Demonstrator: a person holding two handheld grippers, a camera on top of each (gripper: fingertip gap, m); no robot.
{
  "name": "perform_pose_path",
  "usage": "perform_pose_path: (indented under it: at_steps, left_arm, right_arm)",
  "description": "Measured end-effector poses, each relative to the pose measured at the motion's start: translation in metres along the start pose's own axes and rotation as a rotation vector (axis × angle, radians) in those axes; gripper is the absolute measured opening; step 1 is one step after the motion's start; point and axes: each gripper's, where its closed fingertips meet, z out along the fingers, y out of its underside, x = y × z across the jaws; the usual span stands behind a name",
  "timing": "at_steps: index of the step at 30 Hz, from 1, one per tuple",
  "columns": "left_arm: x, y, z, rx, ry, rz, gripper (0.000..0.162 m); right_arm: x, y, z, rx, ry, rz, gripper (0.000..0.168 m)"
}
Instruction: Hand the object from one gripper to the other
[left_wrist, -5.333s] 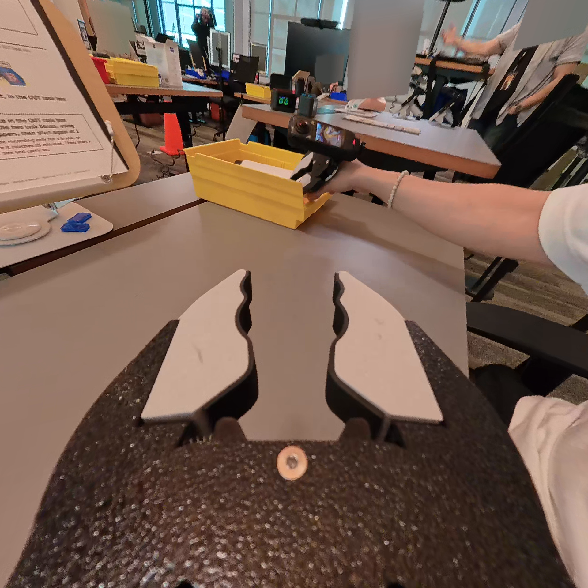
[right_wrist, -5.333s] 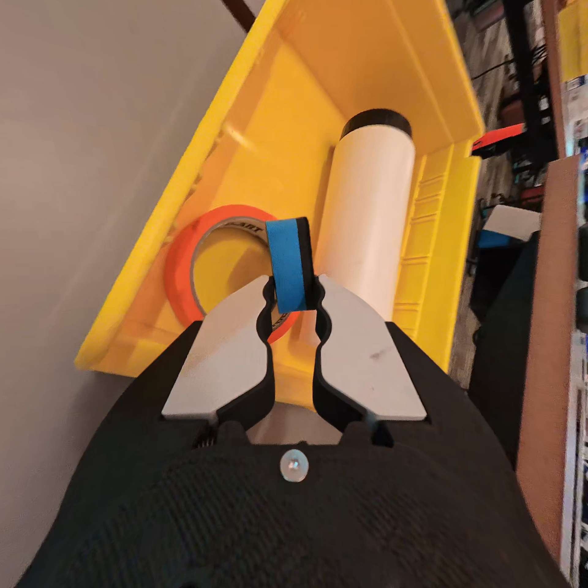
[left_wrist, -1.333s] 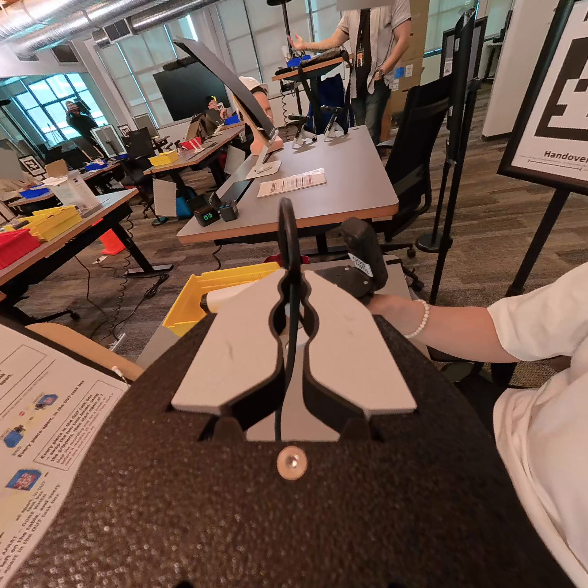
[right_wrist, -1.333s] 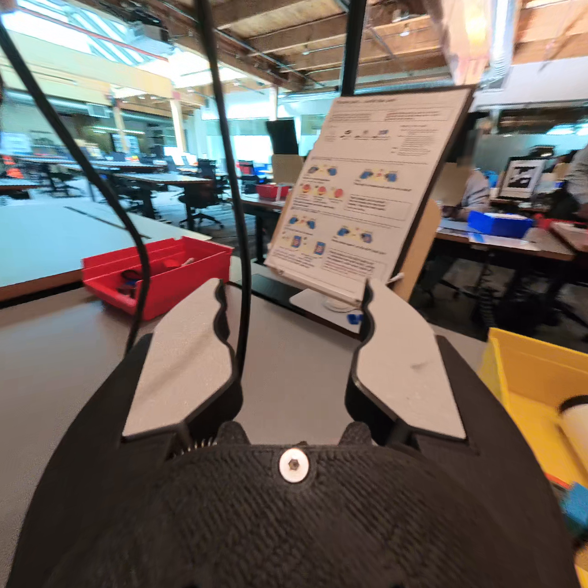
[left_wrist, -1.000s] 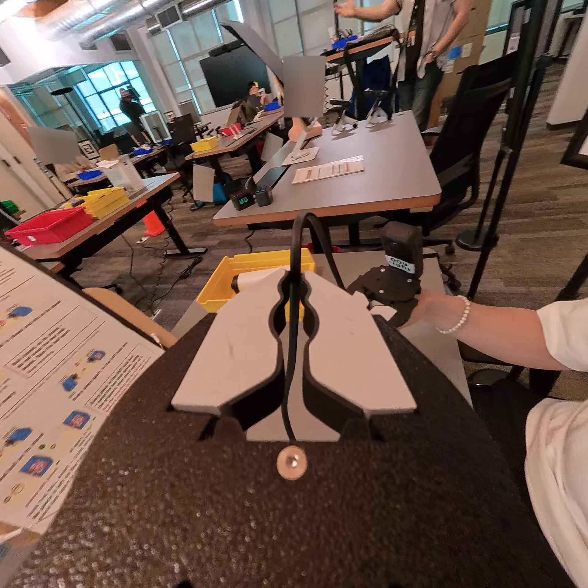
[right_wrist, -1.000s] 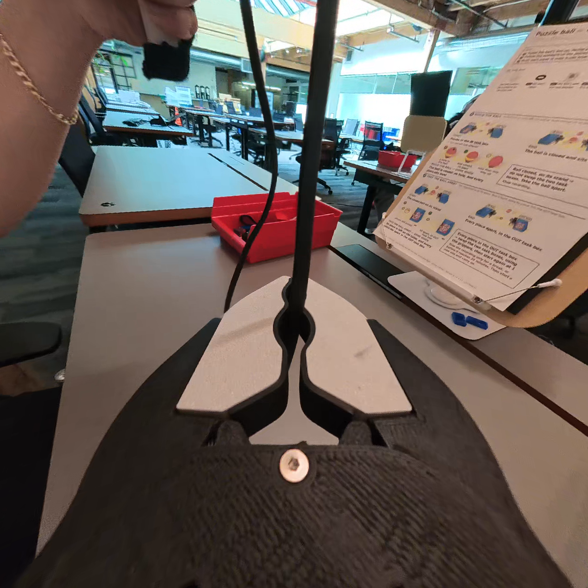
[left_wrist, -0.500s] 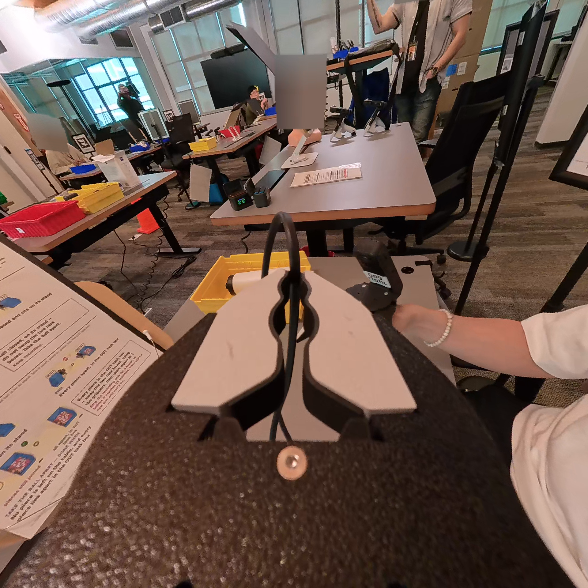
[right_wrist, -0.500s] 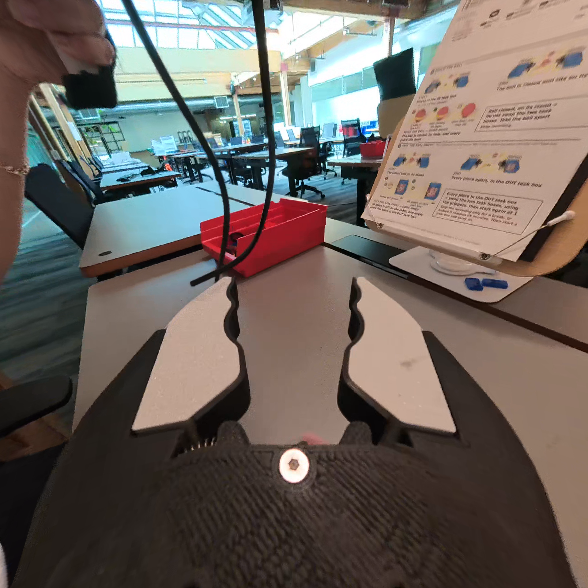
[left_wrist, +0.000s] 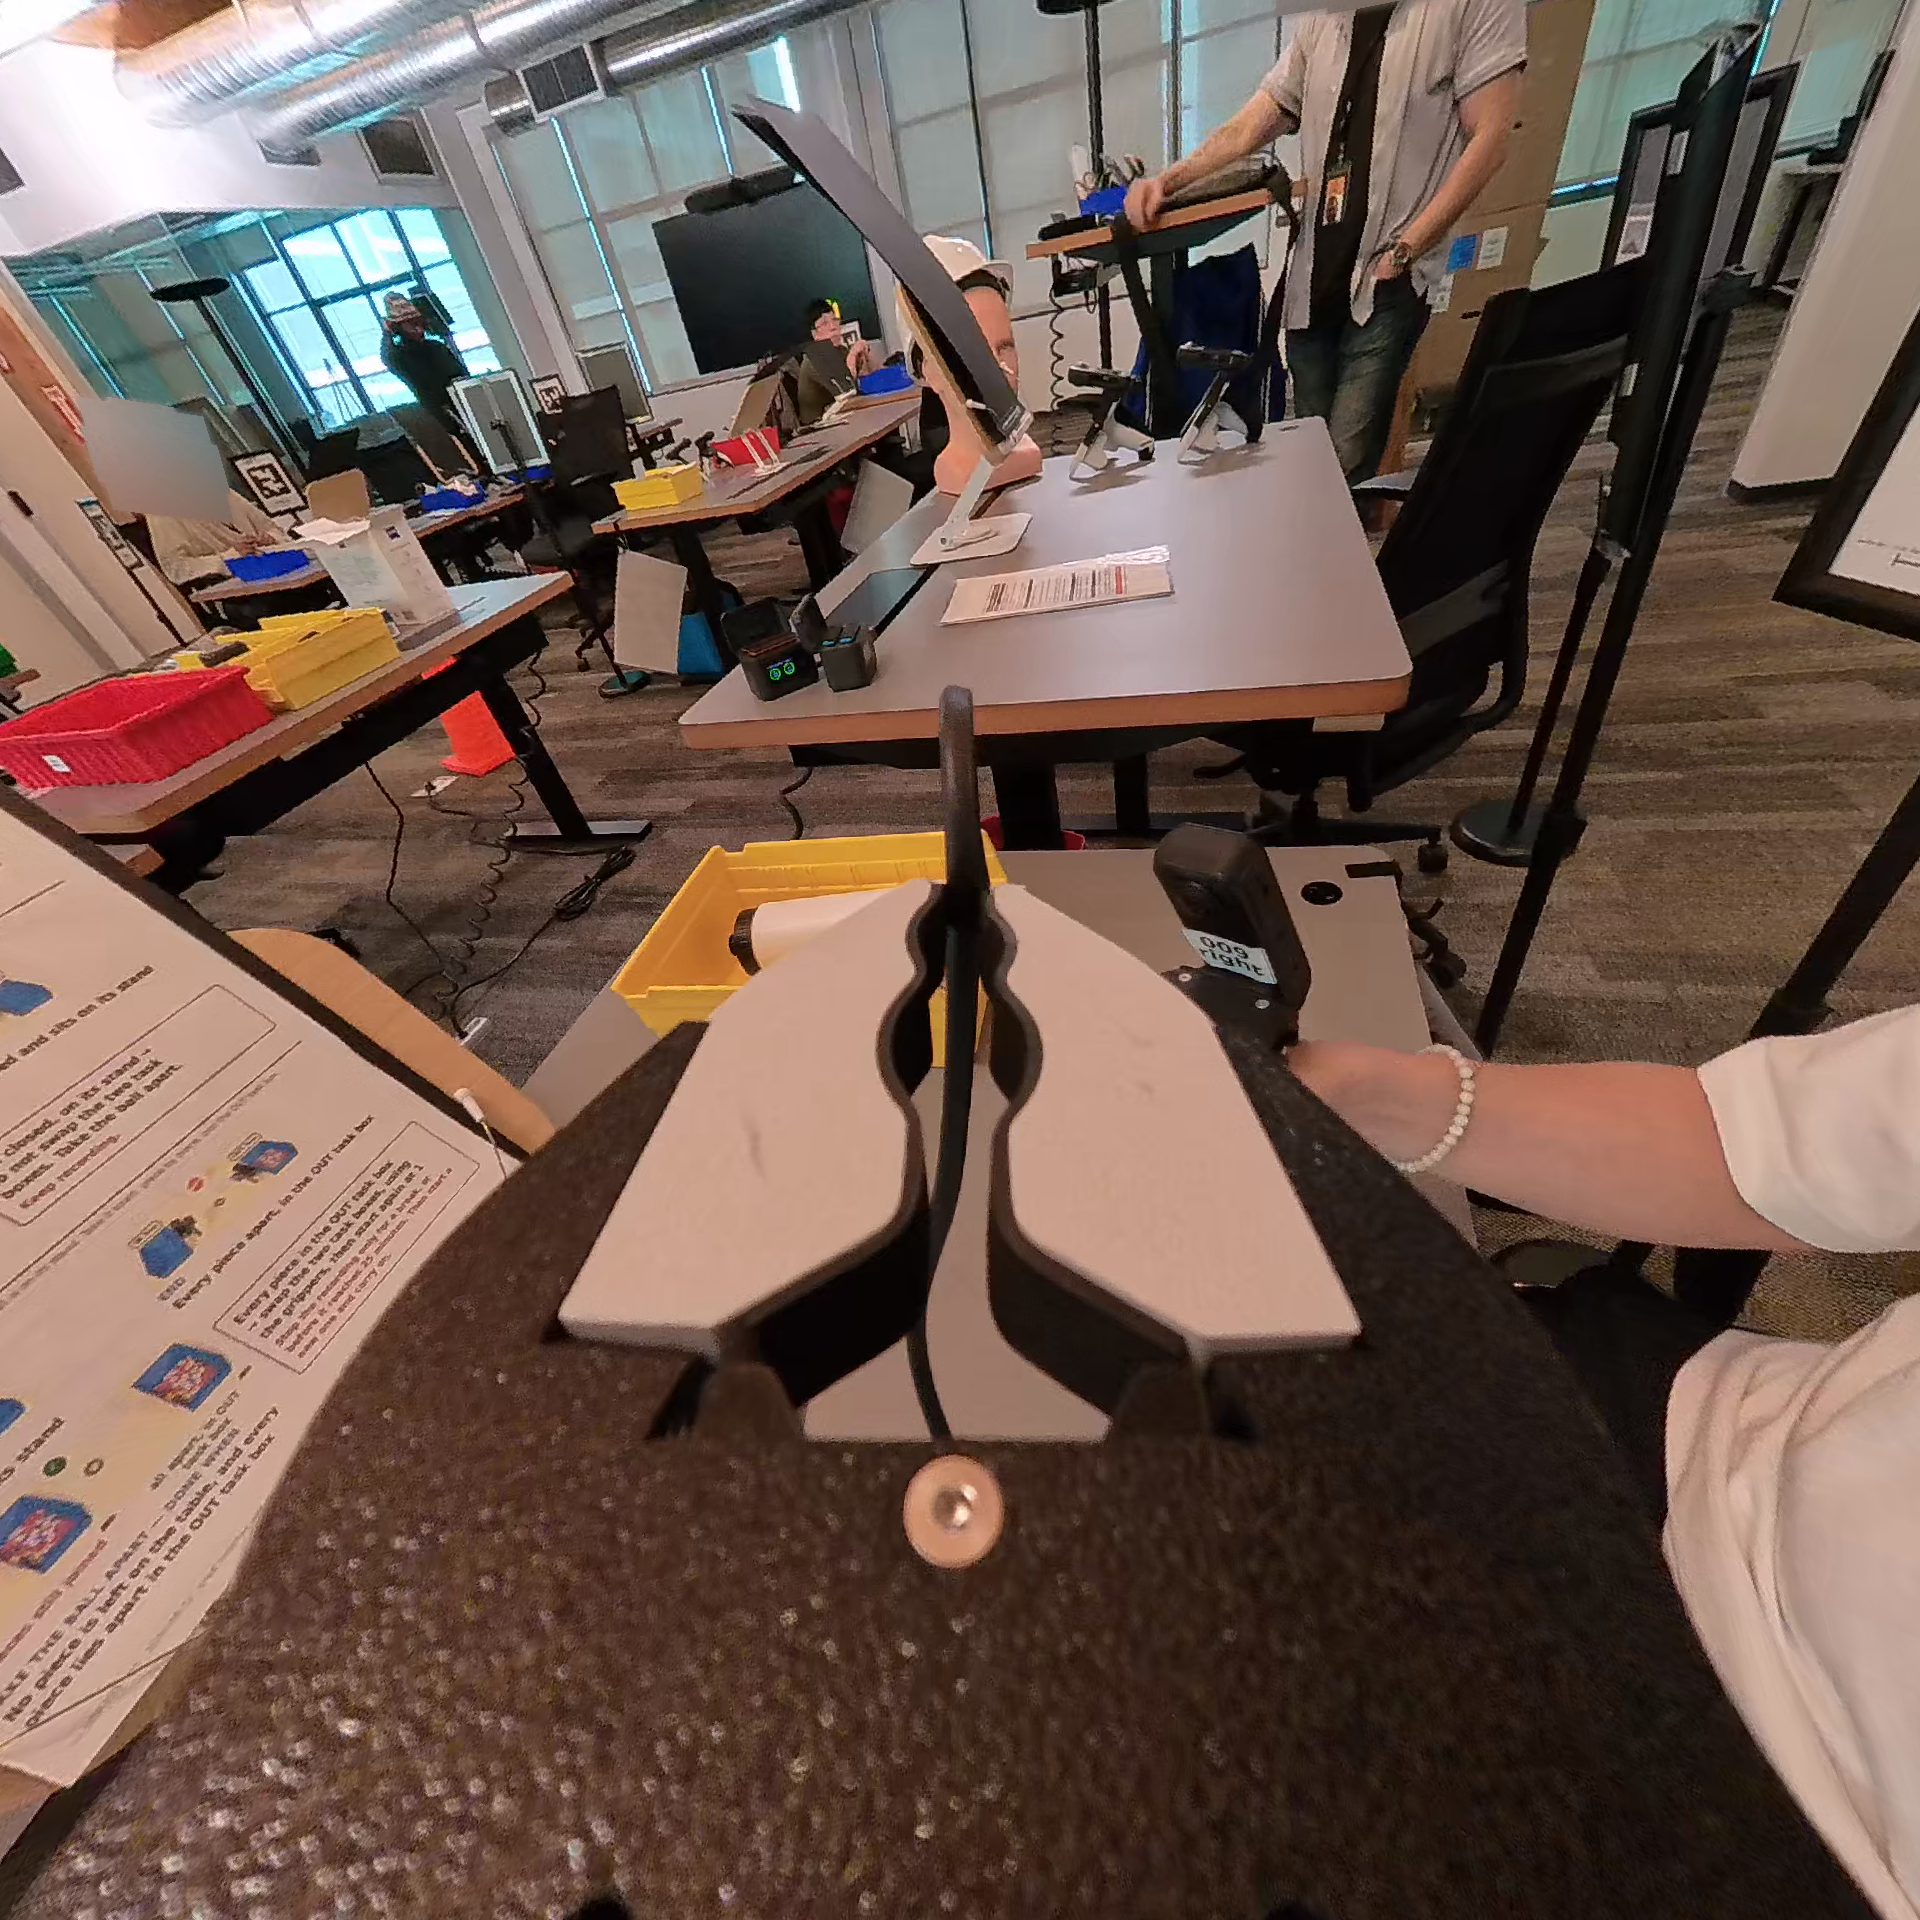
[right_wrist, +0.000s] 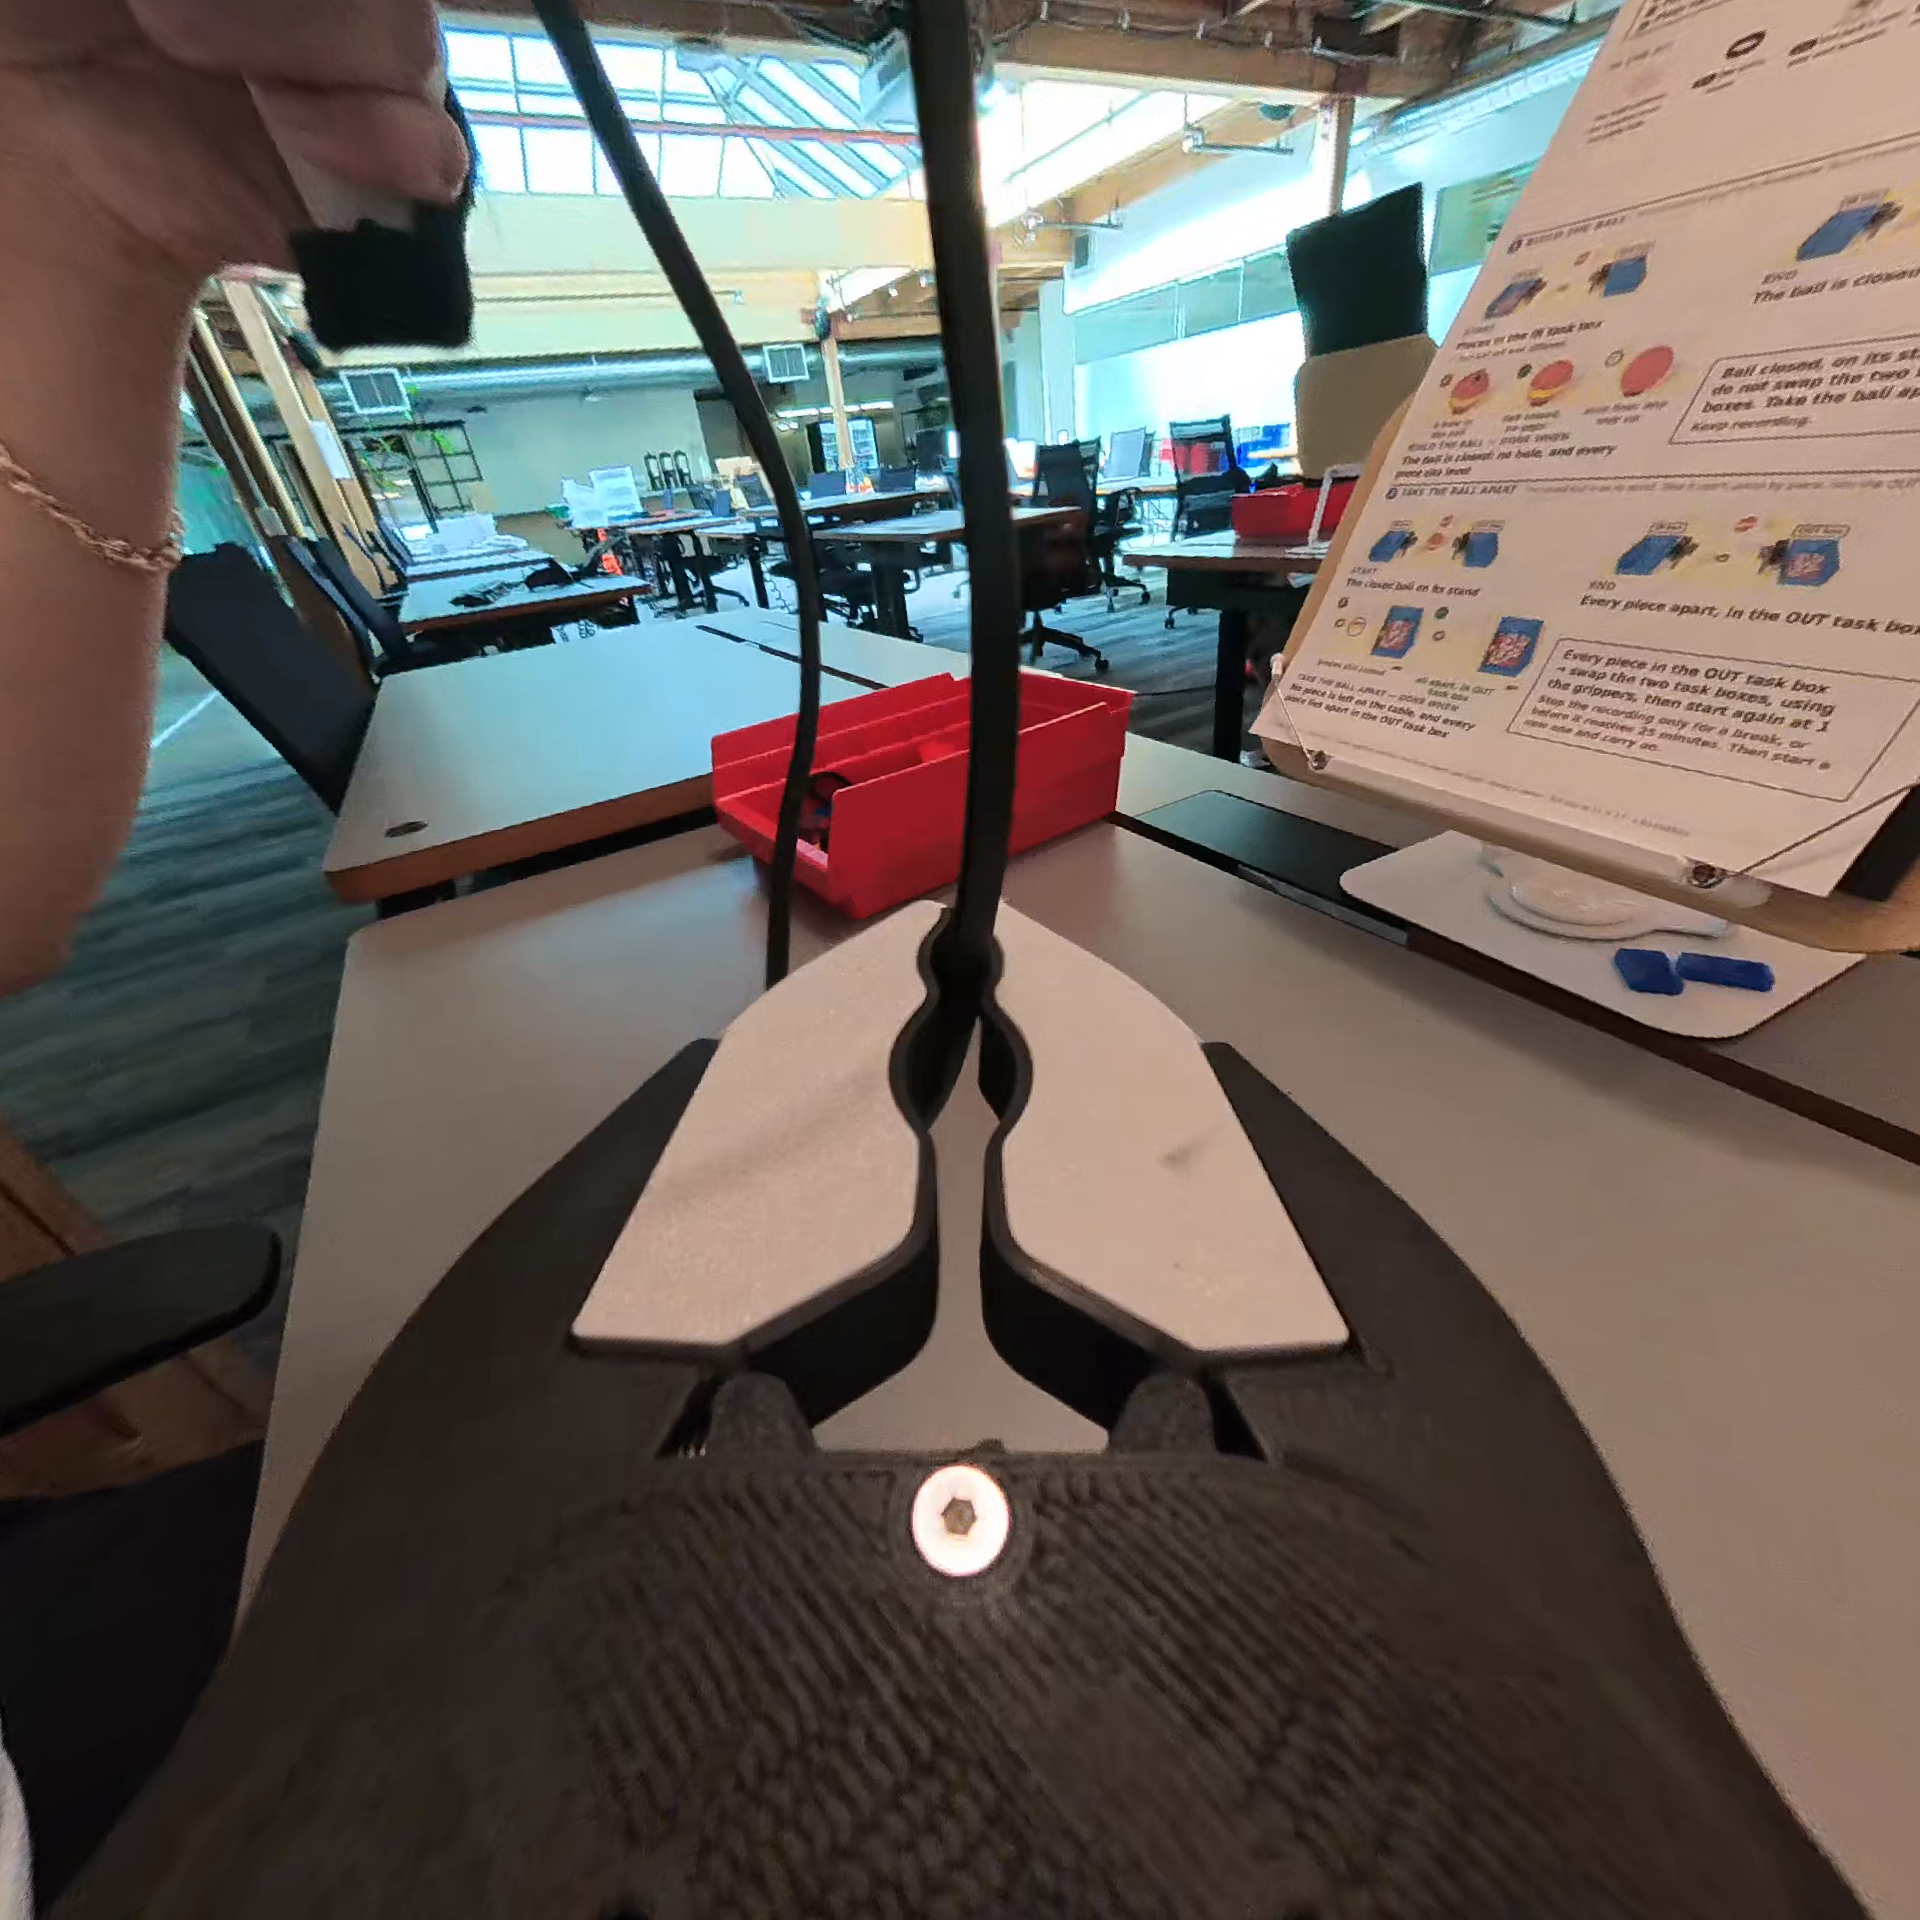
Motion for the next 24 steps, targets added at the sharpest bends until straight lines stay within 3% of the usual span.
perform_pose_path:
  at_steps: [2, 3, 7, 10, 11, 13, 14, 21, 22, 23, 24]
  left_arm:
    - [-0.003, 0.001, -0.003, 0.002, -0.012, -0.004, 0.005]
    - [-0.004, 0.001, -0.004, 0.004, -0.015, -0.008, 0.005]
    - [-0.005, 0.0, -0.006, 0.017, -0.012, -0.019, 0.005]
    - [-0.004, -0.003, -0.005, 0.023, -0.004, -0.017, 0.005]
    - [-0.003, -0.004, -0.005, 0.02, -0.003, -0.013, 0.005]
    - [-0.003, -0.005, -0.005, 0.014, -0.007, -0.005, 0.005]
    - [-0.002, -0.006, -0.005, 0.013, -0.008, -0.001, 0.005]
    - [-0.001, -0.005, -0.006, 0.014, -0.007, -0.004, 0.005]
    - [-0.001, -0.004, -0.006, 0.014, -0.006, -0.006, 0.005]
    - [-0.001, -0.003, -0.005, 0.013, -0.004, -0.007, 0.005]
    - [-0.001, -0.002, -0.005, 0.013, -0.004, -0.008, 0.005]
  right_arm:
    - [-0.002, 0.0, -0.004, 0.001, -0.018, 0.003, 0.025]
    - [-0.002, 0.001, -0.006, -0.006, -0.023, 0.003, 0.027]
    - [0.001, 0.0, -0.008, 0.01, -0.021, -0.002, 0.0]
    - [0.002, 0.004, -0.002, -0.014, -0.033, 0.026, 0.0]
    - [0.005, 0.003, 0.0, -0.003, -0.004, 0.055, 0.009]
    - [0.008, 0.004, 0.006, -0.004, -0.001, 0.129, 0.057]
    - [0.007, 0.006, 0.008, -0.017, -0.008, 0.153, 0.059]
    - [-0.008, 0.0, 0.016, 0.034, -0.081, 0.18, 0.031]
    - [-0.012, -0.001, 0.016, 0.045, -0.101, 0.18, 0.023]
    - [-0.016, -0.002, 0.015, 0.05, -0.126, 0.16, 0.0]
    - [-0.017, -0.001, 0.015, 0.038, -0.124, 0.143, 0.0]
